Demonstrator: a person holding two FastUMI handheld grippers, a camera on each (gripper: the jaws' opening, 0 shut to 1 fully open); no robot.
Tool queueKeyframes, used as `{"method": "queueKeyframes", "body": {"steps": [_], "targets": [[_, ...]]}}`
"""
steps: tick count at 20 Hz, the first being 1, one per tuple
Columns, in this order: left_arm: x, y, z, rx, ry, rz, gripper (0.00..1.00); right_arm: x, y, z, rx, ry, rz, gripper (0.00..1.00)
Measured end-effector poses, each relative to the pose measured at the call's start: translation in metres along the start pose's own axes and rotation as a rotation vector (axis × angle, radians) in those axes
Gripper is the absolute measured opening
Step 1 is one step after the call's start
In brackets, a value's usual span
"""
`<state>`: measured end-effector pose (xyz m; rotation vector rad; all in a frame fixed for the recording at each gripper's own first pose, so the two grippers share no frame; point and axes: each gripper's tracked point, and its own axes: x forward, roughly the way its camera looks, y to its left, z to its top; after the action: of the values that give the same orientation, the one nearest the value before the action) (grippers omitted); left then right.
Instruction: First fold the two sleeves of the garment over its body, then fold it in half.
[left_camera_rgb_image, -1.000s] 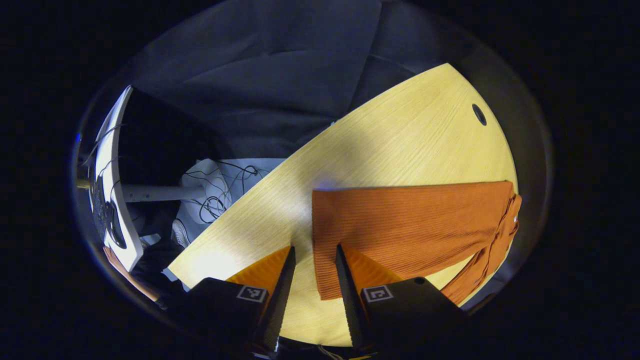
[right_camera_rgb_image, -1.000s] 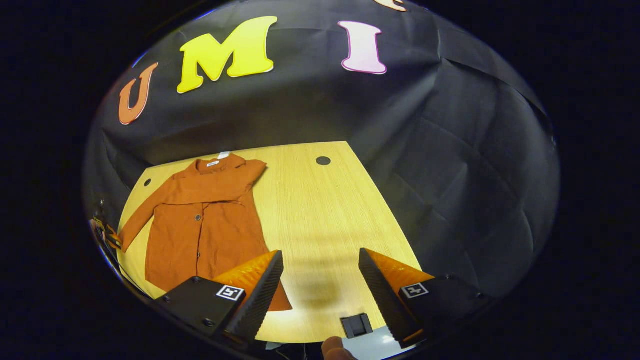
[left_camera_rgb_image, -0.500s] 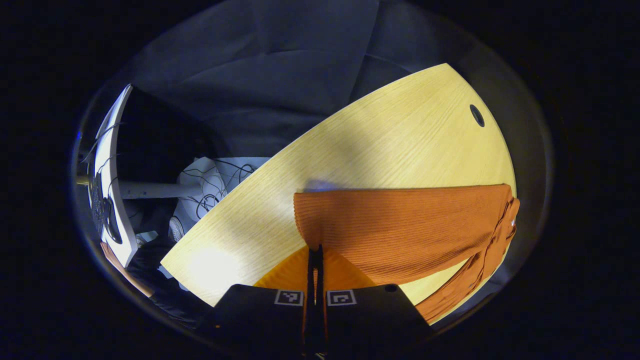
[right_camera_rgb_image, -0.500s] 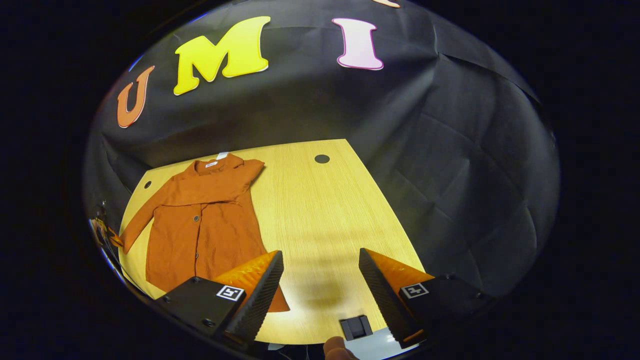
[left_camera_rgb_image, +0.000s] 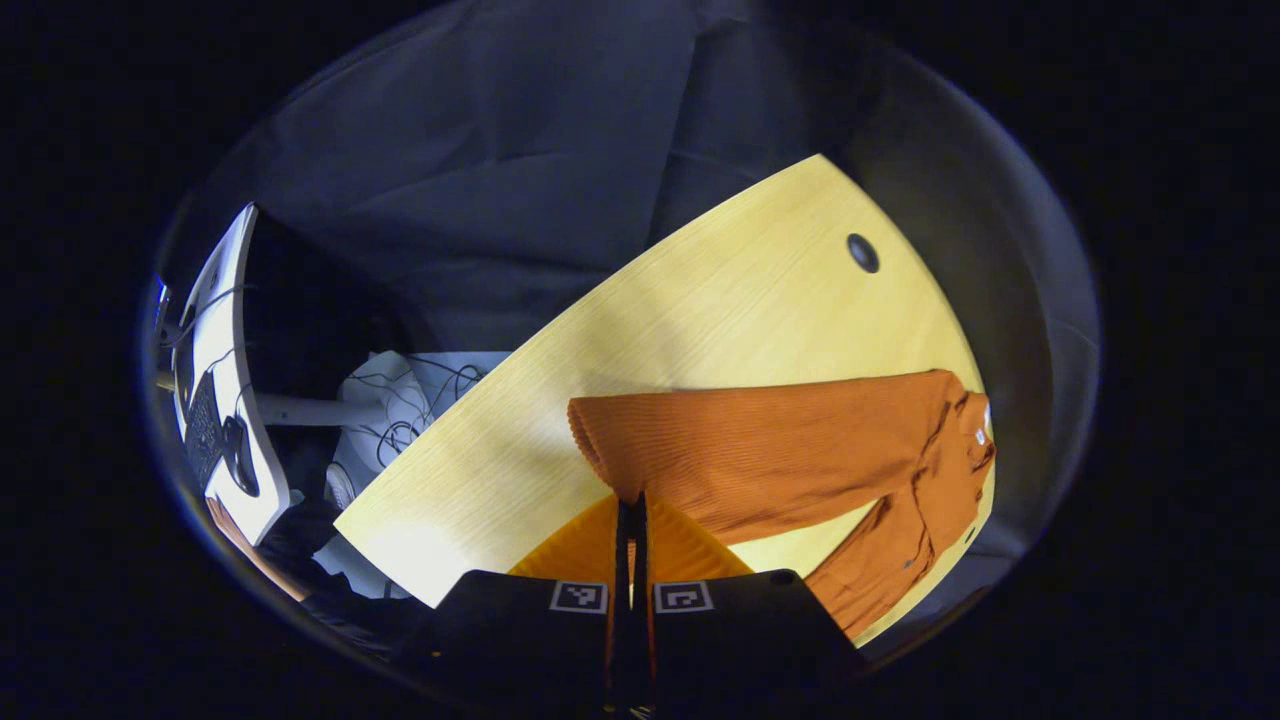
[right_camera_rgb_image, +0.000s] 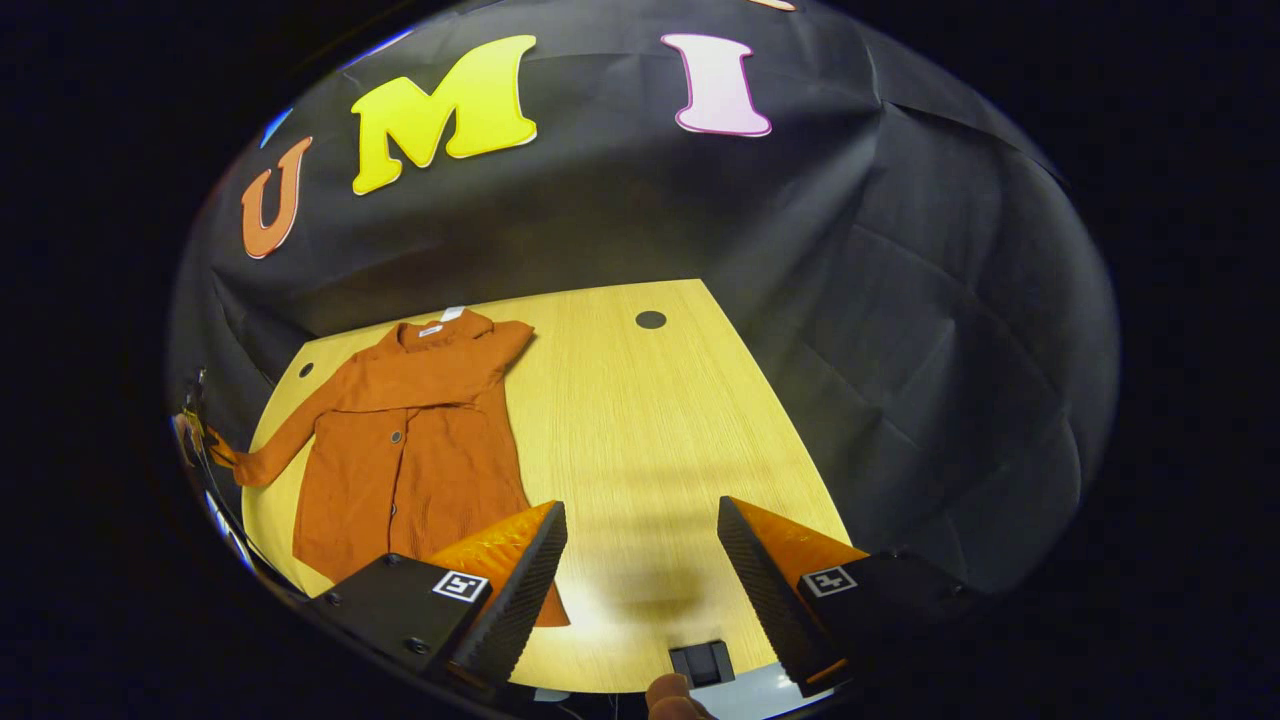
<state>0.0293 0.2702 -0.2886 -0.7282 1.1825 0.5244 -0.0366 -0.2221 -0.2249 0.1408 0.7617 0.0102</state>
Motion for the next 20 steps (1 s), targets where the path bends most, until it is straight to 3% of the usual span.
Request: {"method": "queueKeyframes", "body": {"steps": [8, 9, 11, 17, 20], "targets": [[-0.060, -0.138, -0.022, 0.197, -0.083, -0.049, 0.03, 0.022, -0.014, -0.004, -0.044, 0.025, 0.091, 0.98], [-0.067, -0.159, -0.028, 0.232, -0.099, -0.052, 0.03, 0.024, -0.019, -0.003, -0.051, 0.025, 0.099, 0.94], [-0.073, -0.204, -0.043, 0.270, -0.123, -0.072, 0.03, 0.027, -0.029, 0.000, -0.055, 0.024, 0.115, 0.97], [-0.067, -0.351, -0.096, 0.352, -0.160, -0.165, 0.03, 0.045, -0.047, -0.007, 0.047, 0.050, 0.220, 0.98], [-0.047, -0.406, -0.126, 0.434, -0.146, -0.164, 0.03, 0.060, -0.076, -0.010, 0.060, 0.055, 0.186, 0.94]]}}
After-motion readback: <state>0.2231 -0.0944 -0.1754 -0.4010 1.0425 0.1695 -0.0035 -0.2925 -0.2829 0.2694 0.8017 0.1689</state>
